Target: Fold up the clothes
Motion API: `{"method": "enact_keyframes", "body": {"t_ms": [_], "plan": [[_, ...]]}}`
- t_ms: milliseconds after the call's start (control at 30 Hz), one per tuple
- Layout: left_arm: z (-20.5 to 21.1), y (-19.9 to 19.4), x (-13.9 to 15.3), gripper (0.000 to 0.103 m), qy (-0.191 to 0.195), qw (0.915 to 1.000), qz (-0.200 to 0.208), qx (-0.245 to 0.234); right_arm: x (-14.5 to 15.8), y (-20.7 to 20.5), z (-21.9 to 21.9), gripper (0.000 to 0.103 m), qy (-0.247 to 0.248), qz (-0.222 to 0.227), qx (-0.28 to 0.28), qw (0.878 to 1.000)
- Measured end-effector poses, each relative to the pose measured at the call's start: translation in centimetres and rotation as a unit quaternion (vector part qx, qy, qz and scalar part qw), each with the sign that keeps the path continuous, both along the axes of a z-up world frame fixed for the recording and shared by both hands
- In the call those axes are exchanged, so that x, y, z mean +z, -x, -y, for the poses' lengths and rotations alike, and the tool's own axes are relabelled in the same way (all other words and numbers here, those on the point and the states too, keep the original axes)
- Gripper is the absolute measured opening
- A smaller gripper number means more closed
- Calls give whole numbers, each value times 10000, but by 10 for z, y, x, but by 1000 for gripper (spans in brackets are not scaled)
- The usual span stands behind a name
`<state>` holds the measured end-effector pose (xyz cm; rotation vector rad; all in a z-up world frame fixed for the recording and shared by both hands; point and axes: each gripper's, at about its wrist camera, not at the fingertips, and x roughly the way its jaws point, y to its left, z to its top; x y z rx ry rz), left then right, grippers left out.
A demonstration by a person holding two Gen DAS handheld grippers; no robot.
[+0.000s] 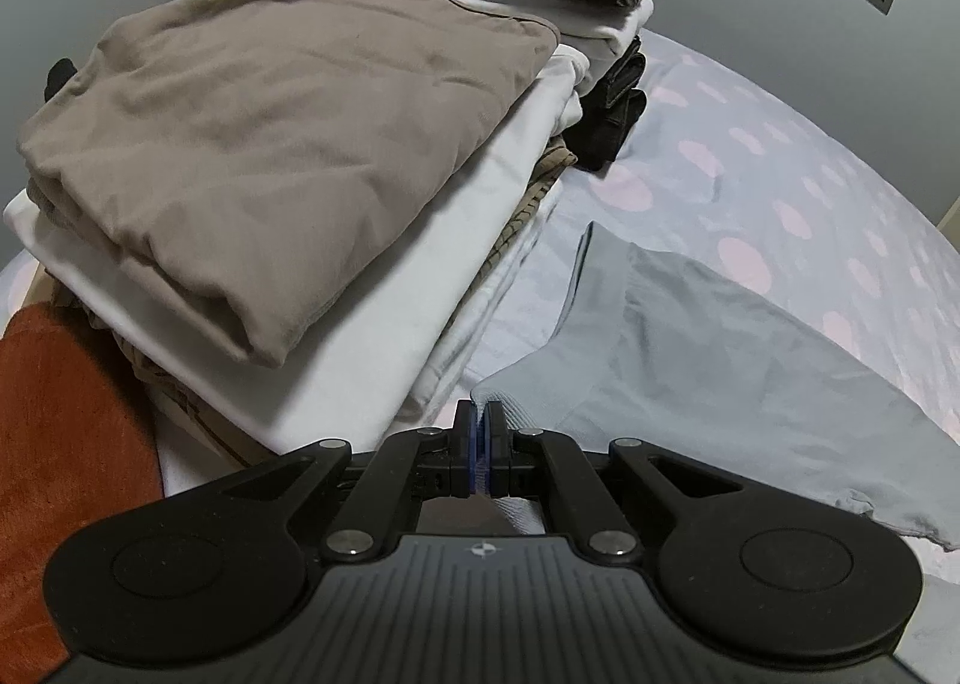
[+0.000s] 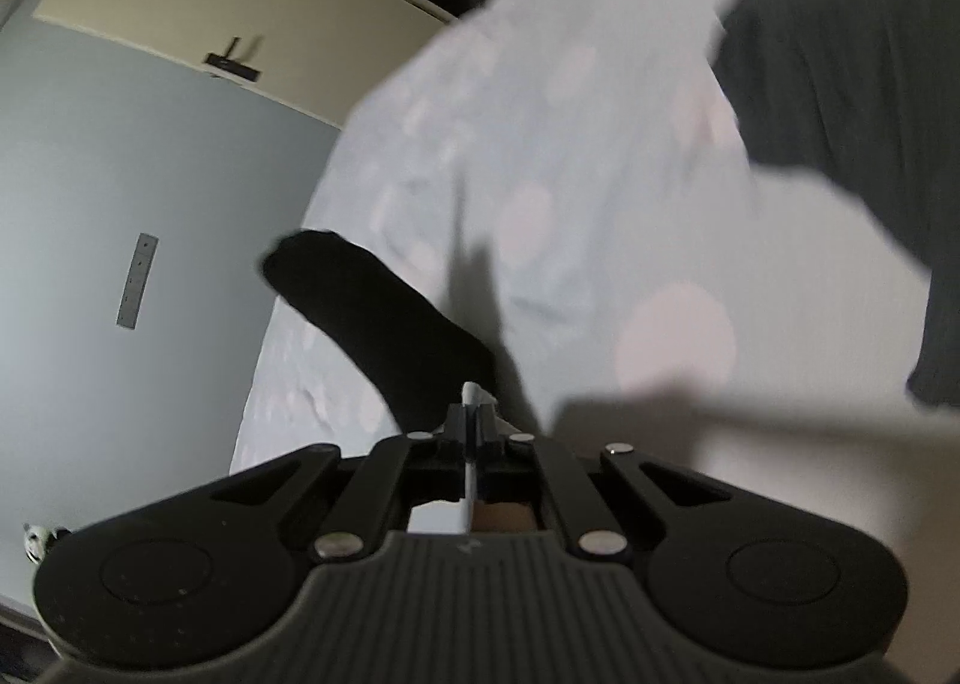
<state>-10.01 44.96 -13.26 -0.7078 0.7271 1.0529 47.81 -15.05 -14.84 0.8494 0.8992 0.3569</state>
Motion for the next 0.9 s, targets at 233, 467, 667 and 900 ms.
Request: {"method": "enact_keyframes", "body": {"t_ms": [233, 467, 667, 900], "plan": [[-6, 2, 10, 3, 158, 9997, -18, -207, 75, 15, 0, 3, 748, 380, -117, 9964], [-8, 14, 6, 3, 408, 9982, -26, -449, 113, 34, 5, 3, 1659, 342, -137, 9855], [-2, 12, -14, 3, 400, 9961, -438, -653, 71, 50, 32, 3, 1881, -19, -80, 9821], [3, -20, -43, 3, 278, 9832, -1482, -1029, 3, 52, 52, 3, 1986, -696, -3, 9776]]}}
